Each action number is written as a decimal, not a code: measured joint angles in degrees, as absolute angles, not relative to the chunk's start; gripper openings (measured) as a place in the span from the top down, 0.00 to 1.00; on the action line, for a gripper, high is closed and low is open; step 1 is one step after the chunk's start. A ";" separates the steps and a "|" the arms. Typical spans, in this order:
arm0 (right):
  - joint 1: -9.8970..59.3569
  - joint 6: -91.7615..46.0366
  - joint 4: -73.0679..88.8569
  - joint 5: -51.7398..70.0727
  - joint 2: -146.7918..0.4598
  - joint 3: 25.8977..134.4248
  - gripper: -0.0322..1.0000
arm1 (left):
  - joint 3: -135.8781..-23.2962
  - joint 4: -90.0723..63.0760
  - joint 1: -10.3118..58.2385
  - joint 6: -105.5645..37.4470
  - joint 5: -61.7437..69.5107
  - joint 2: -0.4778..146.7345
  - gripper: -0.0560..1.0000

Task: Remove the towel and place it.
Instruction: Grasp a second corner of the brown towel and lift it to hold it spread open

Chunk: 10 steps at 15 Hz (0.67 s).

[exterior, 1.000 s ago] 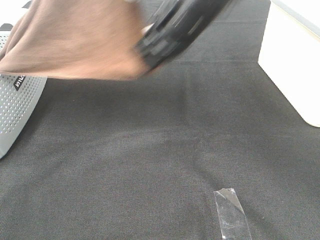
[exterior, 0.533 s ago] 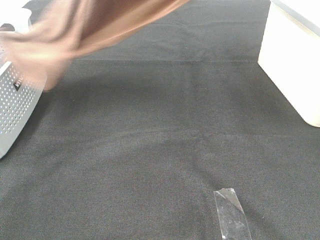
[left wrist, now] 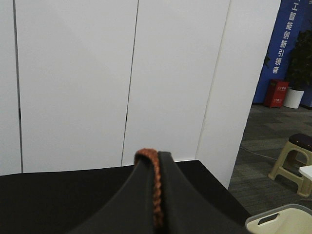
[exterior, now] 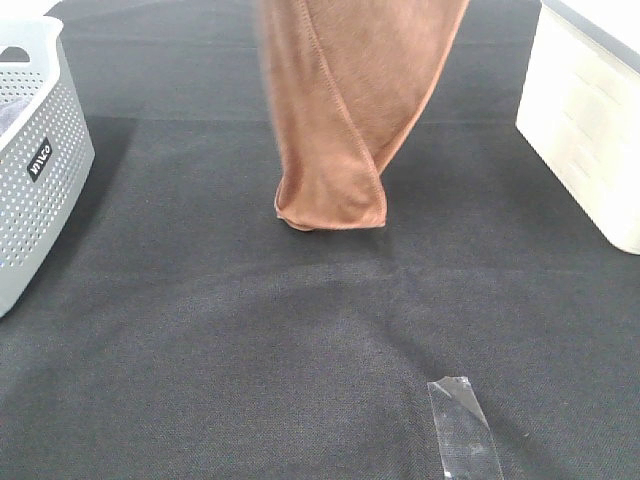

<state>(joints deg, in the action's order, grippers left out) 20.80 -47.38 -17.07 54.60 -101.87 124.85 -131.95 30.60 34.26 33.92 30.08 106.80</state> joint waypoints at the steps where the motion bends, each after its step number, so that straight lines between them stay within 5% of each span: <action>1: 20.80 -47.38 -17.82 51.34 -101.87 124.85 0.97 | -131.95 30.02 33.35 34.38 30.08 106.80 0.95; 10: 20.68 -48.59 -27.27 28.76 -105.48 125.25 0.97 | -131.95 12.89 23.09 41.54 20.80 110.01 0.95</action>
<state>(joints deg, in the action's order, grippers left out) 20.68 -48.59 -27.27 28.76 -105.48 125.25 -131.95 12.89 23.09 41.54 20.80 110.01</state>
